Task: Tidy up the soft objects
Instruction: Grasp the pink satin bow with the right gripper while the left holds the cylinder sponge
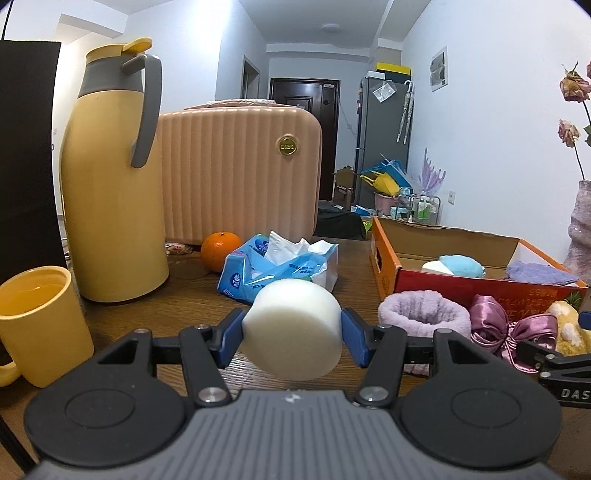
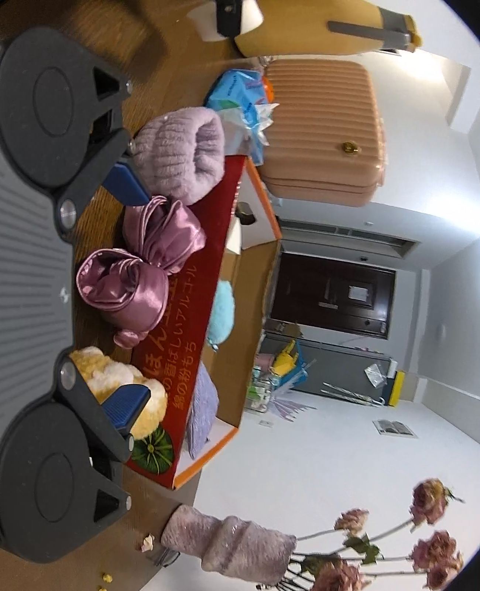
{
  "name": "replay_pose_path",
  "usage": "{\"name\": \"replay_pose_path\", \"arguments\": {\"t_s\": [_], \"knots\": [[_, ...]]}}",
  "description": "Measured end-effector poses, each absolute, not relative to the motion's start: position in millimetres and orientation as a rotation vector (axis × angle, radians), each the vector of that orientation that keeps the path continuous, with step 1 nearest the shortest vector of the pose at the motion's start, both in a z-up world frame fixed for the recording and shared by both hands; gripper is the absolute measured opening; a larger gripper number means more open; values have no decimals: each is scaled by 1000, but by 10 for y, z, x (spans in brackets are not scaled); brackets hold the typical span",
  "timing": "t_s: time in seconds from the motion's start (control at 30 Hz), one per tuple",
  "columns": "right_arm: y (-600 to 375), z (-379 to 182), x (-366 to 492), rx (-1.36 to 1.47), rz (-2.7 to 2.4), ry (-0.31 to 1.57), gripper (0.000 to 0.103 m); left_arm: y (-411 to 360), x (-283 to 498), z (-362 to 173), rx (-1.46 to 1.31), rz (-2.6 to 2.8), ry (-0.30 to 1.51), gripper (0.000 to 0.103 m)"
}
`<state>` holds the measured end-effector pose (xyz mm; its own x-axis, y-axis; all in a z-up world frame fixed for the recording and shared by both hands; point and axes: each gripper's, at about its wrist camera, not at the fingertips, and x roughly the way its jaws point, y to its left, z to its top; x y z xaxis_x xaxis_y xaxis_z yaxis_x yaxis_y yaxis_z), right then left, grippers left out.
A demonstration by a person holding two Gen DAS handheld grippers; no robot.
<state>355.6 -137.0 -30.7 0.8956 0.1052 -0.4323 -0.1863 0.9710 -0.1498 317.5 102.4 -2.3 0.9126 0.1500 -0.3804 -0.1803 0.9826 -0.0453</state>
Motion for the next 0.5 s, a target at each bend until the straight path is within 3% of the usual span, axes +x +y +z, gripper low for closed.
{"name": "replay_pose_path", "arguments": {"t_s": [0.5], "knots": [[-1210,-427,4074,-267,265,535,102,1042,3228,-54,-78,178,400,58]]}}
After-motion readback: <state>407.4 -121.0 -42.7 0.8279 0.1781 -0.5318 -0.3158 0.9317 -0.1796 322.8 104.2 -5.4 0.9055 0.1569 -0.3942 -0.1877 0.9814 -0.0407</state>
